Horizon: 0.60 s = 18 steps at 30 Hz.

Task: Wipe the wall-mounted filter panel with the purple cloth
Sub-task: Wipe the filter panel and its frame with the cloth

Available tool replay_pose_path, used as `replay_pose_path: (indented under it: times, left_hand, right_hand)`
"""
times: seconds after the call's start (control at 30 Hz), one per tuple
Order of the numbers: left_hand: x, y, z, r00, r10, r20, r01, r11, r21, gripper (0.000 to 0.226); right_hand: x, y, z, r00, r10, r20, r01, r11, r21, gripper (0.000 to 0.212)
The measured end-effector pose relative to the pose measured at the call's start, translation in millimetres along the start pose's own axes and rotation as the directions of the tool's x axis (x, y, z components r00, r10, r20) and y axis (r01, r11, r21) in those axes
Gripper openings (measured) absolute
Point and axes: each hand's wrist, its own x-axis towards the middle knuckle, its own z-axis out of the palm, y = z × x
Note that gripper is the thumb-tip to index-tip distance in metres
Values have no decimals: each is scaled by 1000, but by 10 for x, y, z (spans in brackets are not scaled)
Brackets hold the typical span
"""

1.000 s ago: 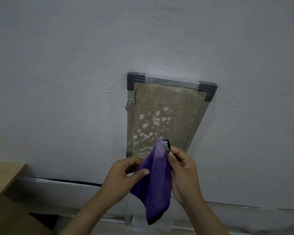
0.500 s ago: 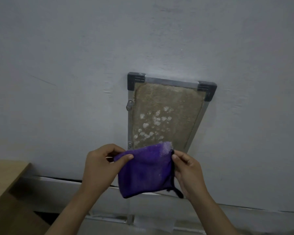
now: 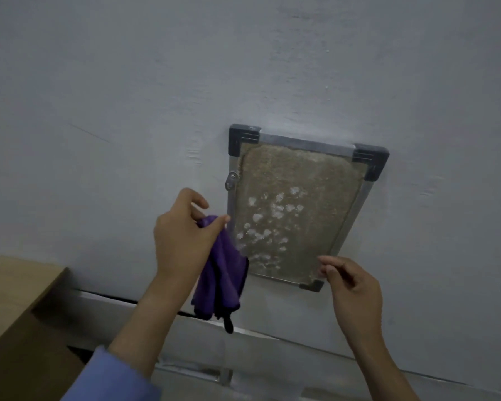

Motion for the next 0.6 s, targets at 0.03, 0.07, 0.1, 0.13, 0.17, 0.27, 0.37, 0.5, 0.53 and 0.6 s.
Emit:
replay_pose_path:
  times: [0.03,0.07,0.1,0.13,0.17,0.27,0.37,0.5,0.53,0.6]
  left_hand:
    - [38,37,65,1000,-4,-24,3,1000,-31,36]
    - [65,72,133,999,-6,-49,3,998,-68,36]
    - [81,107,200,997,-7,-72,-1,994,-108,35]
    - [88,139,267,996,-8,-90,-5,989,-147,34]
    - [88,169,339,994,-9,-106,-11,983,-184,33]
    - [42,216,523,984,-17,-177,-29,966,-256,32]
    - [-36,209,655,957,0,-291,-86,956,-282,33]
    - [-126,193,797,907,74,-414,-189,951,-244,30]
    - [-161,170,832,896,113,-430,-227,948,-224,28]
    - [-265,87,893,878,237,-417,-327,931,-160,31]
  right_hand:
    - [26,-32,-27,994,-95,-49,92,994,-59,34]
    - [64,-69,-61,972,-208,-106,196,974,-116,32]
    - [120,-102,-100,930,-330,-161,302,936,-179,26]
    - [193,-128,-137,871,-448,-200,397,884,-249,21]
    - [283,-152,-168,803,-556,-216,478,816,-325,21]
    - [610,-200,-190,616,-777,-131,634,587,-504,30]
    - [892,-212,-112,530,-846,-54,668,456,-588,41]
    - [1059,-130,-23,503,-861,-75,648,432,-628,42]
    - [1081,-103,-7,493,-866,-79,654,429,-624,42]
    - [1113,-52,23,472,-877,-91,668,423,-612,42]
